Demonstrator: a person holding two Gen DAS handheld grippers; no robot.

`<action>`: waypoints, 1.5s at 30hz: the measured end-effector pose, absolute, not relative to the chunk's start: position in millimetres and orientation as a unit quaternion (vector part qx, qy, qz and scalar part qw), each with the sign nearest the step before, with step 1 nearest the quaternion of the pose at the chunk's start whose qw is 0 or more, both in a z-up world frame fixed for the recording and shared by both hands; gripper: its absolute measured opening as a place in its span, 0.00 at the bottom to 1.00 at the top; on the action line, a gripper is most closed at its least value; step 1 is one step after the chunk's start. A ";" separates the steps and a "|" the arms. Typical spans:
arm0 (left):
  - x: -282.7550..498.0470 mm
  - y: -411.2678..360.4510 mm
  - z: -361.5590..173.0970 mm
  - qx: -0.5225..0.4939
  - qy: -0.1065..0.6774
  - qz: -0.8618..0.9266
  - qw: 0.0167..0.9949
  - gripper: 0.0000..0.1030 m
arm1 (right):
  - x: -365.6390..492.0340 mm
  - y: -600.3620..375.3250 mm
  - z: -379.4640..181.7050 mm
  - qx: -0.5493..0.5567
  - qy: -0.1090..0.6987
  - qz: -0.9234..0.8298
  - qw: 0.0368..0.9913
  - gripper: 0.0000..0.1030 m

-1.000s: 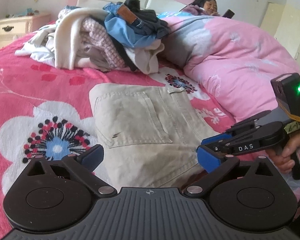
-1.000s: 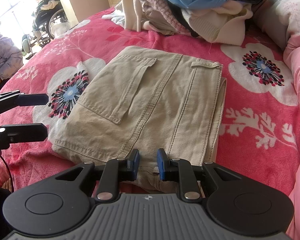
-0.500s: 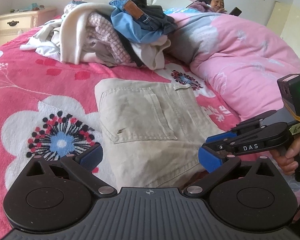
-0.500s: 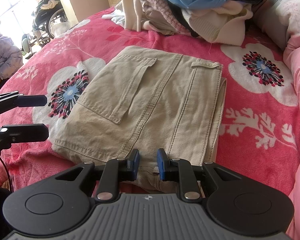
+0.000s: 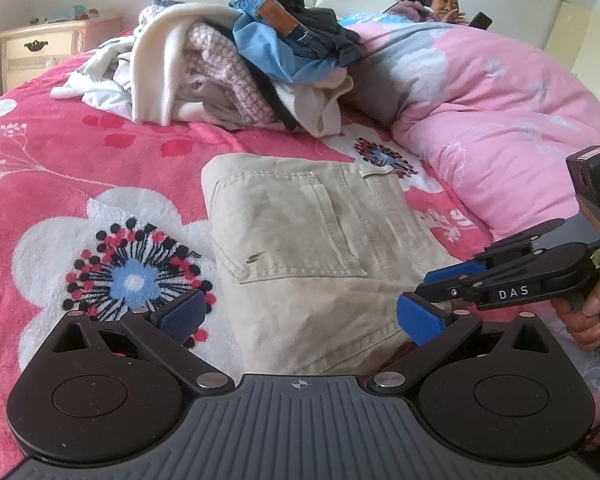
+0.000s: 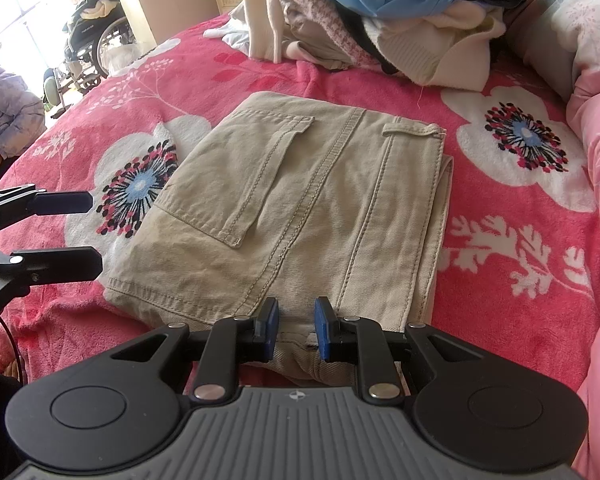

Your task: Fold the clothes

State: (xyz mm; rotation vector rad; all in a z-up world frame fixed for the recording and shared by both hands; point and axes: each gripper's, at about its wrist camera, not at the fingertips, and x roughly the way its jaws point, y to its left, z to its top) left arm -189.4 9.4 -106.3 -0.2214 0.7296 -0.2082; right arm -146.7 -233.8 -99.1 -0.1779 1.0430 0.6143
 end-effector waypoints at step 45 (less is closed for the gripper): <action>-186.0 12.2 -111.9 -0.114 0.370 -0.098 0.917 1.00 | -146.4 -234.0 -98.9 -0.086 0.489 0.288 0.819 0.20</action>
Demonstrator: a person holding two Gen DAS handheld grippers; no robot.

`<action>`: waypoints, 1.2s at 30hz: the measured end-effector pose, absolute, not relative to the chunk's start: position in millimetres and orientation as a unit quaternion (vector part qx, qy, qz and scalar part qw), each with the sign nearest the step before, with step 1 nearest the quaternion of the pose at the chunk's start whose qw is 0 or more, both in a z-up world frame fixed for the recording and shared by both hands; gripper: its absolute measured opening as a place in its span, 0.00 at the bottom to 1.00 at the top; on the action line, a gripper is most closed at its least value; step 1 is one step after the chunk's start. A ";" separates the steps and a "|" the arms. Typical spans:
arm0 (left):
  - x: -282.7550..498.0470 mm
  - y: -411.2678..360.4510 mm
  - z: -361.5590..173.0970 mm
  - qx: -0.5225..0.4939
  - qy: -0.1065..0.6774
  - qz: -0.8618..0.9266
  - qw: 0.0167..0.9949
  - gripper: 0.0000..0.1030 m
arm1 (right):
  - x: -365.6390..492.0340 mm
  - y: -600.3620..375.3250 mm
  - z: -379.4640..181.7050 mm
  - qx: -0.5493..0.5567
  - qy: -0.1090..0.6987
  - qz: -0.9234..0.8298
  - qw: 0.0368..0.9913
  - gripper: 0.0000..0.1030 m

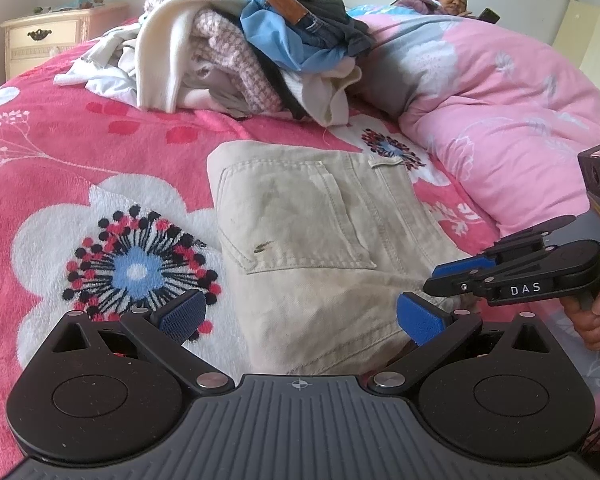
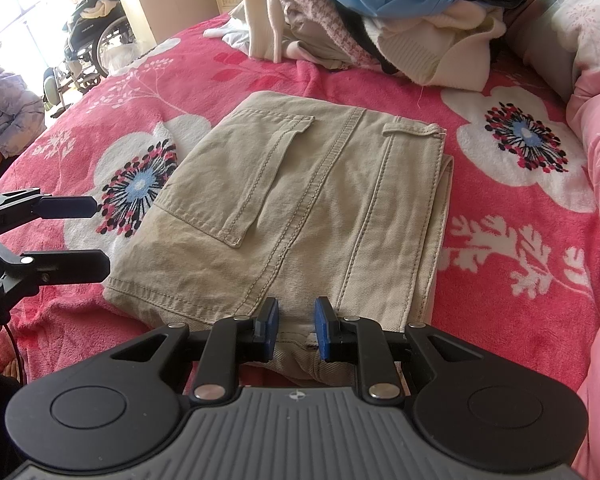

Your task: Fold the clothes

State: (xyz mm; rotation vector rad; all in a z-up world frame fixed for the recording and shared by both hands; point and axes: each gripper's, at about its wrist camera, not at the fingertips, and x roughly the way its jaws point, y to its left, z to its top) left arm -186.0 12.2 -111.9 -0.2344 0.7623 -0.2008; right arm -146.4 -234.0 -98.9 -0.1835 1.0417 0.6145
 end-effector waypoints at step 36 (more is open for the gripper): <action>-185.3 14.2 -114.0 -0.110 0.376 -0.088 0.916 1.00 | -146.5 -233.5 -99.4 -0.087 0.489 0.288 0.819 0.20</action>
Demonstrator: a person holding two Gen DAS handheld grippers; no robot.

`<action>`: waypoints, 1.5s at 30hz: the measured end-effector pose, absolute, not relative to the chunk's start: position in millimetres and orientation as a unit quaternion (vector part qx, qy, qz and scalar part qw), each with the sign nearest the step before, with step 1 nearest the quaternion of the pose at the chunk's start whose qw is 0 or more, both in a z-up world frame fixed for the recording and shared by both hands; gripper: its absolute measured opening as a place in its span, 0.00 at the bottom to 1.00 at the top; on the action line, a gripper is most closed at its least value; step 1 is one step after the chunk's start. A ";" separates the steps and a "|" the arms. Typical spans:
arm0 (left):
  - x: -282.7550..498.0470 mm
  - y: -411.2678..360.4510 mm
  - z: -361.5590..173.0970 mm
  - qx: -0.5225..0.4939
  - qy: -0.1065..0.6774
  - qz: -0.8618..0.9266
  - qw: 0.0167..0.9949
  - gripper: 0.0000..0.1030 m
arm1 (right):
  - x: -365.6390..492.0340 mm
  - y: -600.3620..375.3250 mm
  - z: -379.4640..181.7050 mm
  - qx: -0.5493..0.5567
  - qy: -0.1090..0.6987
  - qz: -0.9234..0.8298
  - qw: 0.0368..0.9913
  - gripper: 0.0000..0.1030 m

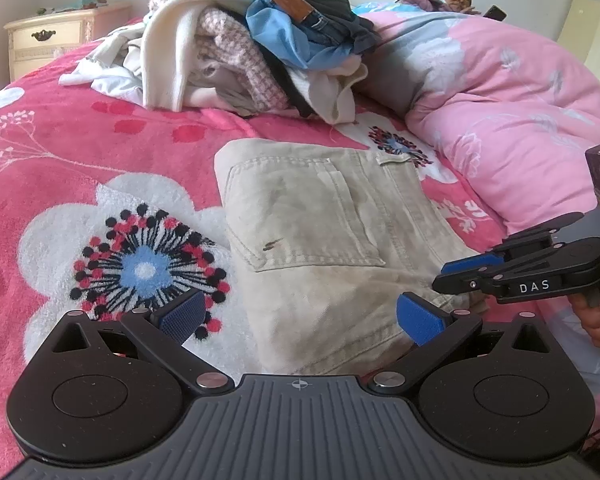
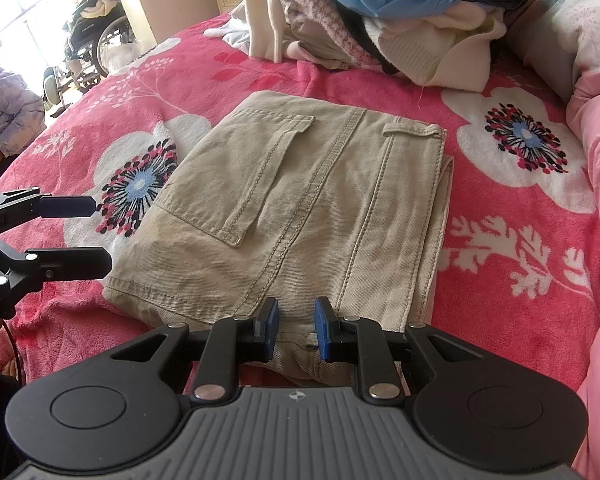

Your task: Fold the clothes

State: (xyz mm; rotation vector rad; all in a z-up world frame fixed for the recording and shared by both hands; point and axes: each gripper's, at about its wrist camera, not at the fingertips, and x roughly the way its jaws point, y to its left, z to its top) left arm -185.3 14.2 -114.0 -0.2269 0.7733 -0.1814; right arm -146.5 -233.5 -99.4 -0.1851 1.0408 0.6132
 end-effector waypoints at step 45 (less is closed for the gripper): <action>-181.4 22.2 -122.5 -0.134 0.394 -0.087 0.905 1.00 | -146.3 -233.1 -99.3 -0.086 0.488 0.288 0.819 0.21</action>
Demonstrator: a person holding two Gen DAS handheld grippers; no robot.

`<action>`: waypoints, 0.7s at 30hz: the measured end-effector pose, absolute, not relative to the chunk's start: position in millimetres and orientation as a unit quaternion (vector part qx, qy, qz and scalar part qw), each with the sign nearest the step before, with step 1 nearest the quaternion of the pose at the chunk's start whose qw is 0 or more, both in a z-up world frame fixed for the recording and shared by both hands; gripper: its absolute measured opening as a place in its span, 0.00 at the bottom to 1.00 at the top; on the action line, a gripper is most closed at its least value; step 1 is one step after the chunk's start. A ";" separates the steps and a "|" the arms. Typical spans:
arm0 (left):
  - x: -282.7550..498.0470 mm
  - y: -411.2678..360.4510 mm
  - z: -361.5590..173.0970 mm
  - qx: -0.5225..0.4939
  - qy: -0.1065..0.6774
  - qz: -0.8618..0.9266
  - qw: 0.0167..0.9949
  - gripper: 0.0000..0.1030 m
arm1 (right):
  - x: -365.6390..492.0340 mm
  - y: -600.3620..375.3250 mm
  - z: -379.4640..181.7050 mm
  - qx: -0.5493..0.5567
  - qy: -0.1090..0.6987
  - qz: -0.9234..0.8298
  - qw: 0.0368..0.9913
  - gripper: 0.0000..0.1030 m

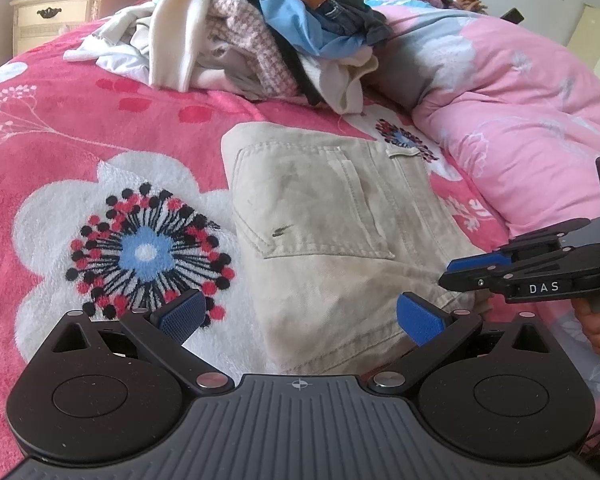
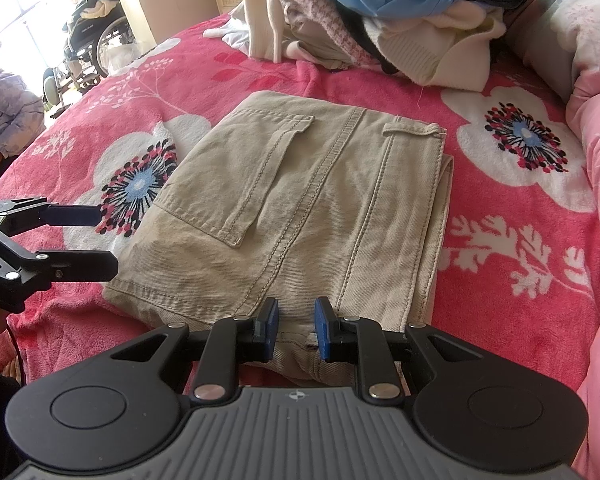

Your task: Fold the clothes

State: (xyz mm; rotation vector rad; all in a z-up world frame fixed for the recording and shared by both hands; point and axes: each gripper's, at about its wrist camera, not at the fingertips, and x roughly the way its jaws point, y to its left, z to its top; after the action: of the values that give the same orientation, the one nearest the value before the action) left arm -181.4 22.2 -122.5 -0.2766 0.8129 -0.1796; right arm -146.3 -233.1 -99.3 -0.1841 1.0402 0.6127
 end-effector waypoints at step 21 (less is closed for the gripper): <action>-150.1 63.1 -148.2 -0.255 0.443 -0.086 0.855 0.98 | -144.6 -231.5 -98.7 -0.087 0.488 0.285 0.820 0.22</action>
State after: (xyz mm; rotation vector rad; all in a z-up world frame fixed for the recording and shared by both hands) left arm -150.1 63.1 -148.2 -0.5367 0.9304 -0.1800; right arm -144.6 -231.5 -98.7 -0.1846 1.0387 0.6074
